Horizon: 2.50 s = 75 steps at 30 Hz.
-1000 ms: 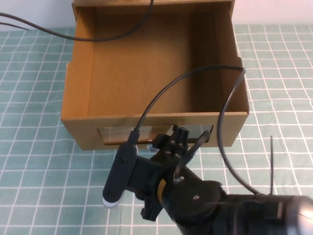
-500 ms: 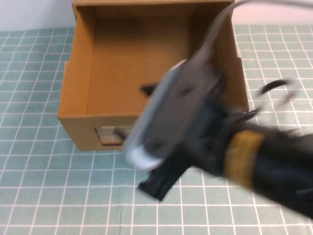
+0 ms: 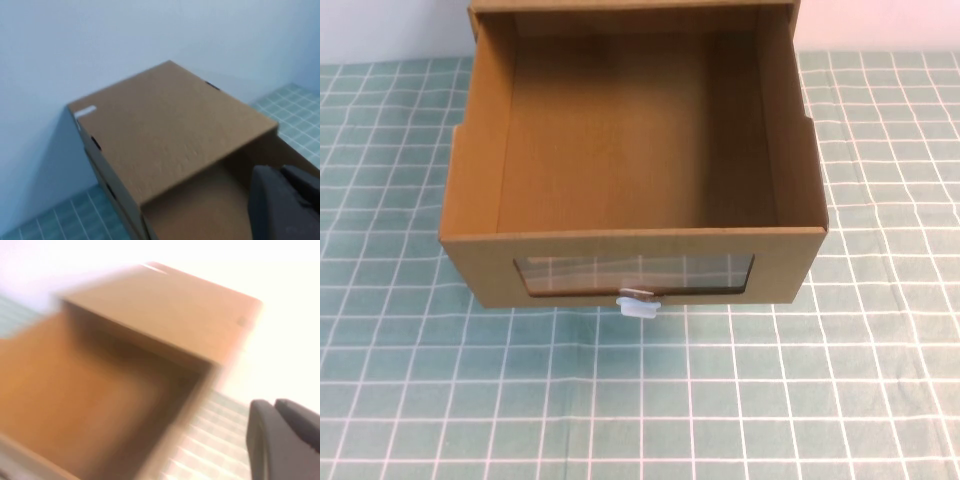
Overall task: Open the shoe box
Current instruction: 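Pull the top drawer of the cardboard box fully open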
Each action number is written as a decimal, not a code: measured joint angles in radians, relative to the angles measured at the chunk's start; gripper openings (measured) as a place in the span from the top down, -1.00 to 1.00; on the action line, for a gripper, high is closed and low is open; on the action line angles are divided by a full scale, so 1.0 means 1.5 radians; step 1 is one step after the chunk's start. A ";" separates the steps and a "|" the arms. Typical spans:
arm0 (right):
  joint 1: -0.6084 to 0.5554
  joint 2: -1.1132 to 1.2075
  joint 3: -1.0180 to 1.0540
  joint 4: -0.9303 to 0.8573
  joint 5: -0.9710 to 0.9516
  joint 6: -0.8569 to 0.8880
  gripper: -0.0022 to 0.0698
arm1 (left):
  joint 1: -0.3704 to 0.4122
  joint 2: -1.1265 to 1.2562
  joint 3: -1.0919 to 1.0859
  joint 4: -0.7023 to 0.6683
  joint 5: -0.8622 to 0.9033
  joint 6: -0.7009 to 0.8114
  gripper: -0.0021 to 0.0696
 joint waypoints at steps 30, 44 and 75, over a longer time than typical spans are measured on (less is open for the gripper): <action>0.000 -0.329 0.322 0.087 0.160 -0.030 0.98 | 0.000 -0.611 0.944 0.042 -0.217 0.007 0.96; 0.000 -0.330 0.322 0.088 0.161 -0.030 0.98 | 0.000 -0.678 1.068 0.111 -0.316 0.007 0.96; 0.000 -0.331 0.322 0.088 0.162 -0.030 0.98 | 0.000 -0.846 1.441 0.187 -0.589 -0.098 0.96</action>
